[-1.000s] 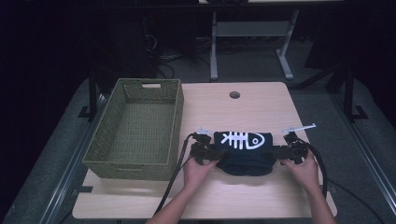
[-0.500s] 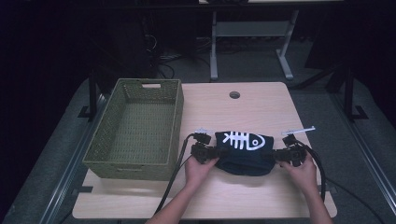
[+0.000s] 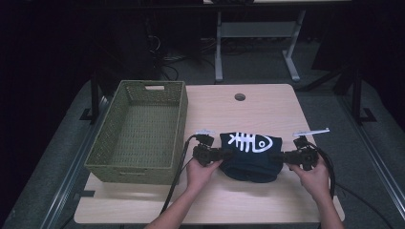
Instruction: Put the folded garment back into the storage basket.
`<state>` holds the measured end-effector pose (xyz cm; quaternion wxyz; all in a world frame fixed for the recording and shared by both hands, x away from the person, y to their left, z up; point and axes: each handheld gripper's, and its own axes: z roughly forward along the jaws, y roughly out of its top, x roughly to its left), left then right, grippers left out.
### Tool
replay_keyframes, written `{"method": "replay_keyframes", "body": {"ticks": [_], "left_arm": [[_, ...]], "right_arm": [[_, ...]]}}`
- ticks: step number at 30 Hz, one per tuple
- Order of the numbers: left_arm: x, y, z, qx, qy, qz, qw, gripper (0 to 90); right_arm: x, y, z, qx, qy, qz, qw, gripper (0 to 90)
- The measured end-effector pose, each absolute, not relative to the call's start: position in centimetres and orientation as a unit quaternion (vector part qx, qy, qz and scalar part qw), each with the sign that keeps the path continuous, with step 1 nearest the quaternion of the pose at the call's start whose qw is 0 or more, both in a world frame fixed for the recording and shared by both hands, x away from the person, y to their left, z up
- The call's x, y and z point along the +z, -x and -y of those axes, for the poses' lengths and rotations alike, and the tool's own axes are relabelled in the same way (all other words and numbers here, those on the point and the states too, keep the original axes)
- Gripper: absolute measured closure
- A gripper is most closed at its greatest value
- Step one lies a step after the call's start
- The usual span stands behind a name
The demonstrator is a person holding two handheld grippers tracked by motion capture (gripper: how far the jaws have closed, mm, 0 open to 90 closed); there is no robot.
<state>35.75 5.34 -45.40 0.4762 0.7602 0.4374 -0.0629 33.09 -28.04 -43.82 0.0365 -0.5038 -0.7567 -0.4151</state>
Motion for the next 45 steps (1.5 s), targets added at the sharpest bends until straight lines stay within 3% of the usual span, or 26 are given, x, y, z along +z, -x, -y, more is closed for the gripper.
{"method": "replay_keyframes", "body": {"ticks": [45], "left_arm": [[-36.2, -34.3, -8.9, -0.053, -0.763, -0.382, 0.518, 69.3]], "right_arm": [[-36.2, -30.9, 26.3, -0.475, 0.472, 0.742, 0.012, 71.3]]}}
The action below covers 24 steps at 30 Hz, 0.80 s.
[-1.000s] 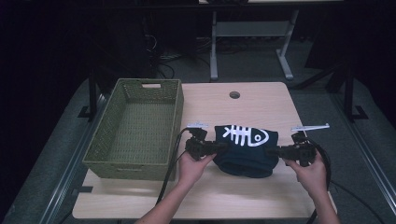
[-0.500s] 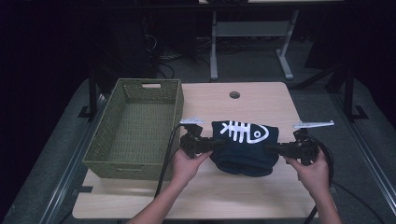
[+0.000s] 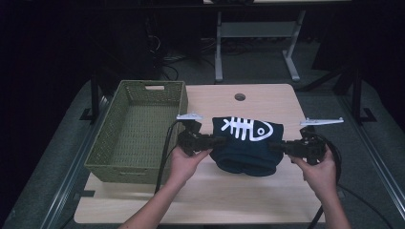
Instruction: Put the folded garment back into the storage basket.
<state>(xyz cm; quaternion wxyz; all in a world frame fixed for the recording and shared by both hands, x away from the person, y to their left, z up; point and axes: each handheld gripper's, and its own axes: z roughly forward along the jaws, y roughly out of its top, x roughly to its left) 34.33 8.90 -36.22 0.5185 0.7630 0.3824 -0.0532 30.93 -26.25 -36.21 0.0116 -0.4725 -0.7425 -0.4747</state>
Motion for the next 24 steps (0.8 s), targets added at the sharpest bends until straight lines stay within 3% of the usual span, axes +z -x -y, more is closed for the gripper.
{"method": "replay_keyframes", "body": {"ticks": [24], "left_arm": [[-33.8, -35.6, -14.1, -0.081, -0.731, -0.389, 0.554, 69.4]], "right_arm": [[-33.2, -32.6, 23.1, -0.528, 0.439, 0.726, 0.039, 71.8]]}}
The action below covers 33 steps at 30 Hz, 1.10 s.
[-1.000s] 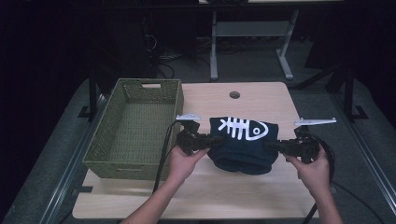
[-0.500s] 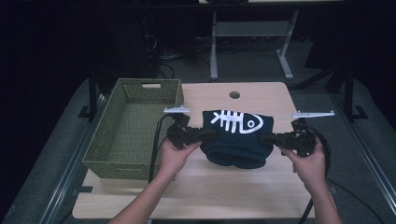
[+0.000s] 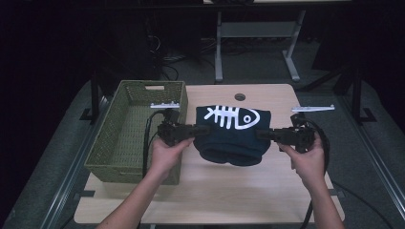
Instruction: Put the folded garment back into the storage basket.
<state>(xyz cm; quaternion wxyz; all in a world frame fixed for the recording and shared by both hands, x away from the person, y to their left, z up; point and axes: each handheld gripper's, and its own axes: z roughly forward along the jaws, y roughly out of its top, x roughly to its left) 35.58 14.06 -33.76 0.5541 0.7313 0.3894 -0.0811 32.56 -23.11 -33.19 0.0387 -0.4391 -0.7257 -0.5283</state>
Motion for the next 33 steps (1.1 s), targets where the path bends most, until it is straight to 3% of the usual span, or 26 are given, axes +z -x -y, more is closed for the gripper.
{"method": "replay_keyframes", "body": {"ticks": [33], "left_arm": [[-31.8, -36.0, -21.1, -0.068, -0.716, -0.408, 0.562, 69.2]], "right_arm": [[-31.2, -35.1, 16.7, -0.545, 0.406, 0.731, 0.064, 71.8]]}}
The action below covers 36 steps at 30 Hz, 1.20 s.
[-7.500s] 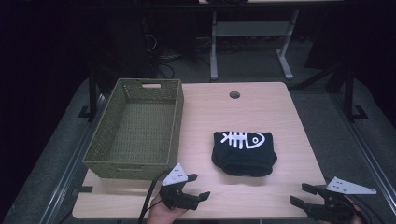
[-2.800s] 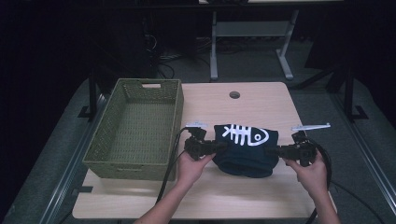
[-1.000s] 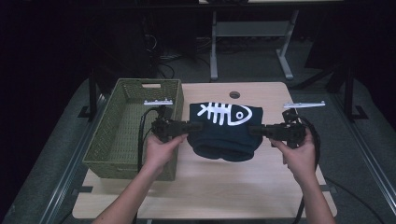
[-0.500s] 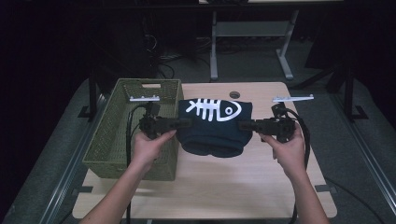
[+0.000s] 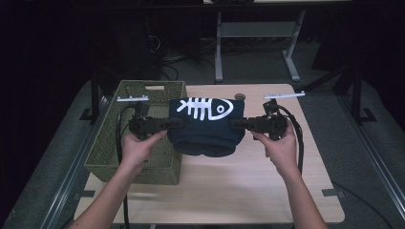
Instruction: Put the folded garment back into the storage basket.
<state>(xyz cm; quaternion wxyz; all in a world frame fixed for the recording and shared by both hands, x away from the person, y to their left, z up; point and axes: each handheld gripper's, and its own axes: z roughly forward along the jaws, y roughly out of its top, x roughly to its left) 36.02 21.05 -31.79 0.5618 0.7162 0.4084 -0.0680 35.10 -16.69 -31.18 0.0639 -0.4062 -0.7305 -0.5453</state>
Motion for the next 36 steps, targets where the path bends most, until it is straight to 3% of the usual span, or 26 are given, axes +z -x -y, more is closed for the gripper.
{"method": "replay_keyframes", "body": {"ticks": [36], "left_arm": [[-30.9, -35.6, -27.7, -0.035, -0.7, -0.444, 0.559, 69.3]], "right_arm": [[-30.5, -37.2, 9.4, -0.544, 0.376, 0.746, 0.083, 71.7]]}}
